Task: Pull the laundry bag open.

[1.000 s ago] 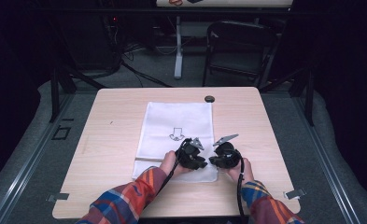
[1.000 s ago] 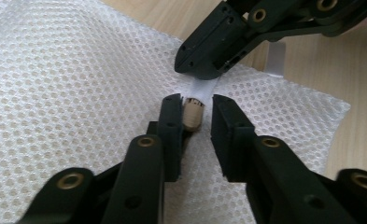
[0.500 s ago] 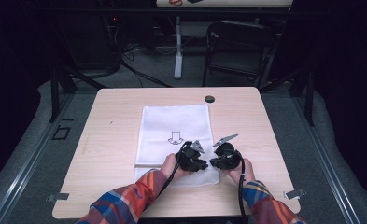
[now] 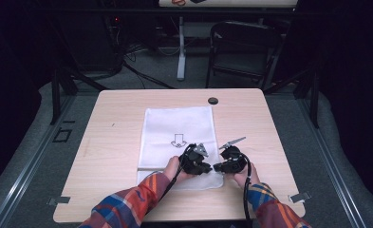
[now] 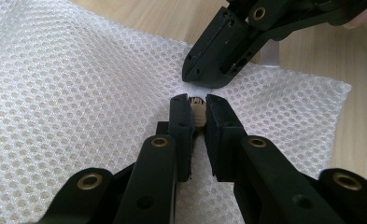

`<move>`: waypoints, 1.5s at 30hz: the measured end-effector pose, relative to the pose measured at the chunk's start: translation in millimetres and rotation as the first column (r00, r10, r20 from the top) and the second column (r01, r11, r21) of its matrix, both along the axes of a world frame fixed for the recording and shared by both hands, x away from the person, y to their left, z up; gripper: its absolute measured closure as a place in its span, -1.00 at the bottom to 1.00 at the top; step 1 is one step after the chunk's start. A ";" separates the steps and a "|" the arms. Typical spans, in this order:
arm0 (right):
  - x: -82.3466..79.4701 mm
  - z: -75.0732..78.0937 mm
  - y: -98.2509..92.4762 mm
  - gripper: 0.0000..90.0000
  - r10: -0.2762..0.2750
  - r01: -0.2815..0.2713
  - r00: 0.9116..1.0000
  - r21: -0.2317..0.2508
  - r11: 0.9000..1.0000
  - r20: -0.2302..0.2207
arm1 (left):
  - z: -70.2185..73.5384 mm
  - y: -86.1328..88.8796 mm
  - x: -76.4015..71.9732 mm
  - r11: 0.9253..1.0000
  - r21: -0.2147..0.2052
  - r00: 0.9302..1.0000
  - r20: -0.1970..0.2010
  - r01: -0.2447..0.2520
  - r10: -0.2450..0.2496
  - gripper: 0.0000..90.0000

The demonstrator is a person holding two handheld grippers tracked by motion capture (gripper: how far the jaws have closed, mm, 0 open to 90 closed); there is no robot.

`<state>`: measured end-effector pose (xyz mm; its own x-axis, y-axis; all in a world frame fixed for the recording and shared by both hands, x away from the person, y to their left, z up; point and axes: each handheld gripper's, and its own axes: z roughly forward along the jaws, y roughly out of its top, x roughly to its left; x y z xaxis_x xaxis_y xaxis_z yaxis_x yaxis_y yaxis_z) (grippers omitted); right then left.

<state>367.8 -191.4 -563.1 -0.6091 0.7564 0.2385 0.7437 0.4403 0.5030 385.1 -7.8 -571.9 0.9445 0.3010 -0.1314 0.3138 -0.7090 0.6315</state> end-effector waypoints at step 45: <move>-11.5 3.7 3.5 1.00 -0.068 0.070 0.997 -0.084 0.994 0.028 | 4.6 22.0 9.2 0.999 0.019 0.999 -0.030 0.029 -0.028 0.80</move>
<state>356.4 -187.9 -559.4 -0.5597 0.8137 0.1570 0.7614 0.4301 0.4851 394.3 14.2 -567.4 0.9485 0.2768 -0.1539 0.3117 -0.7299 0.6083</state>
